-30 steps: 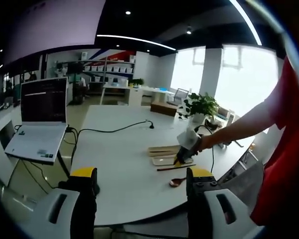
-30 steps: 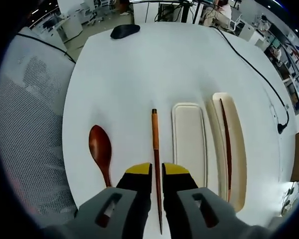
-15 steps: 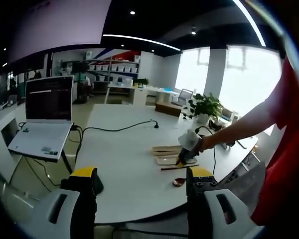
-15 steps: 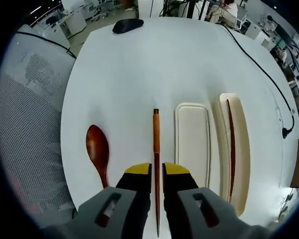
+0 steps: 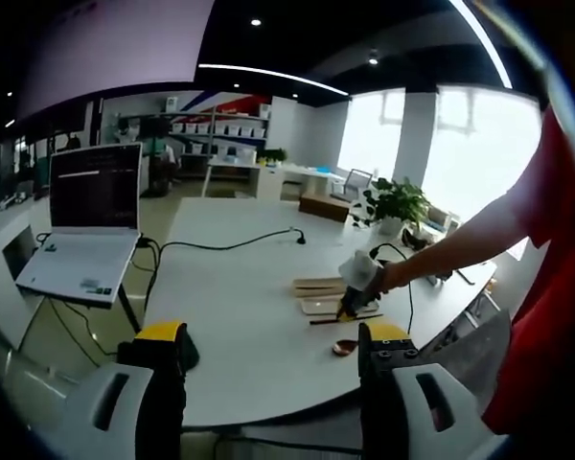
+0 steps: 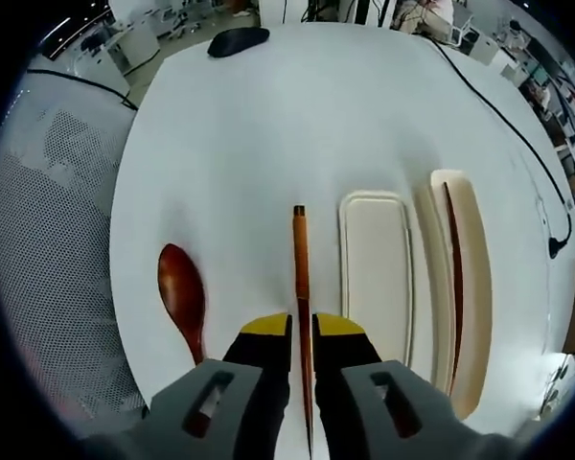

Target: Arrange the utensils inside the cutlery case until each visible utensil rests in its matching compartment.

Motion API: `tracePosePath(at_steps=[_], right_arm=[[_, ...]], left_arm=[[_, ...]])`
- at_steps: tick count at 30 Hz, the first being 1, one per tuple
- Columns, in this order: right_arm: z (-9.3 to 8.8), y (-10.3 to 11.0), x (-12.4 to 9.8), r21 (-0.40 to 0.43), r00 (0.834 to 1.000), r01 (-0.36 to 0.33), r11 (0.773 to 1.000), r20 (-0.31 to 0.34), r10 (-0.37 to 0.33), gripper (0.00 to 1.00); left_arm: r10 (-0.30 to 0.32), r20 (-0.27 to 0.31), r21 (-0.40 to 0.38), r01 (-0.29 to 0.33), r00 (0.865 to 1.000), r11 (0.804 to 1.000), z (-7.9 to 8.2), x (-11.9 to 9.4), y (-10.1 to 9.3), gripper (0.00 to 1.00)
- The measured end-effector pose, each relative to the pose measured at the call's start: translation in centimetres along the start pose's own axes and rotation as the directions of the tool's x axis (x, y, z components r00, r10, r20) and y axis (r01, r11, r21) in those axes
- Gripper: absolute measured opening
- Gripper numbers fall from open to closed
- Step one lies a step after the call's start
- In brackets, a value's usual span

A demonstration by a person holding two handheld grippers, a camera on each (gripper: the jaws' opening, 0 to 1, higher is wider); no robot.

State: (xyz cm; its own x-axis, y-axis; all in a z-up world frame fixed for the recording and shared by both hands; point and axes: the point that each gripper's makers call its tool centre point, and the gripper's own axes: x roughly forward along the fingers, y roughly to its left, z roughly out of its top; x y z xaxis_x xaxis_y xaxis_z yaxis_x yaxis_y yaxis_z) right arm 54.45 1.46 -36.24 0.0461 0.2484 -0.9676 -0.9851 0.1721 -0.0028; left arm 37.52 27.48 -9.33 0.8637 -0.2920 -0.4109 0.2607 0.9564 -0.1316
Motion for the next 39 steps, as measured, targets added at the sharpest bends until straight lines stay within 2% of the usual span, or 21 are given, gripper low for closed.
tracePosePath(at_steps=[8,14,18,22,26,30,36,39], right_arm=[[-0.1,-0.4,0.2,-0.001,1.000,0.008,1.000,-0.013,-0.008,0.01],[-0.1,-0.9,0.5,0.012,0.999,0.017,1.000,-0.052,-0.017,0.01],[-0.2,-0.6,0.4,-0.037,0.998,0.026,0.999,-0.063,-0.028,0.01],[-0.2,-0.8,0.5,-0.103,0.999,0.014,0.995,-0.044,-0.018,0.01],[-0.1,-0.7,0.4,0.032,0.999,0.021,0.999,-0.037,-0.020,0.01],[-0.1,-0.5,0.4,-0.027,0.999,0.010,1.000,-0.049,-0.011,0.00],[-0.4,-0.1,0.1,0.031,0.997,-0.006,1.000,-0.072,0.008,0.00],[-0.4,0.2,-0.1,0.023,0.998,-0.019,1.000,-0.058,0.021,0.00]], left_arm=[[-0.003,-0.002,-0.001,0.003,1.000,1.000,-0.1,0.3,0.0,0.75],[-0.011,-0.012,0.007,0.011,1.000,1.000,-0.3,0.7,-0.3,0.75],[-0.013,-0.015,0.018,0.014,1.000,1.000,-0.2,0.7,-0.5,0.75],[-0.013,-0.013,0.012,0.013,1.000,1.000,-0.3,0.7,-0.6,0.75],[-0.017,-0.012,0.018,0.017,1.000,1.000,-0.3,0.7,-0.9,0.75],[-0.012,-0.007,0.016,0.012,1.000,1.000,-0.2,0.5,-0.9,0.75],[-0.001,-0.004,0.027,0.001,1.000,1.000,0.2,0.0,-0.7,0.74],[0.004,0.001,0.024,-0.004,1.000,1.000,0.3,-0.1,-0.5,0.74]])
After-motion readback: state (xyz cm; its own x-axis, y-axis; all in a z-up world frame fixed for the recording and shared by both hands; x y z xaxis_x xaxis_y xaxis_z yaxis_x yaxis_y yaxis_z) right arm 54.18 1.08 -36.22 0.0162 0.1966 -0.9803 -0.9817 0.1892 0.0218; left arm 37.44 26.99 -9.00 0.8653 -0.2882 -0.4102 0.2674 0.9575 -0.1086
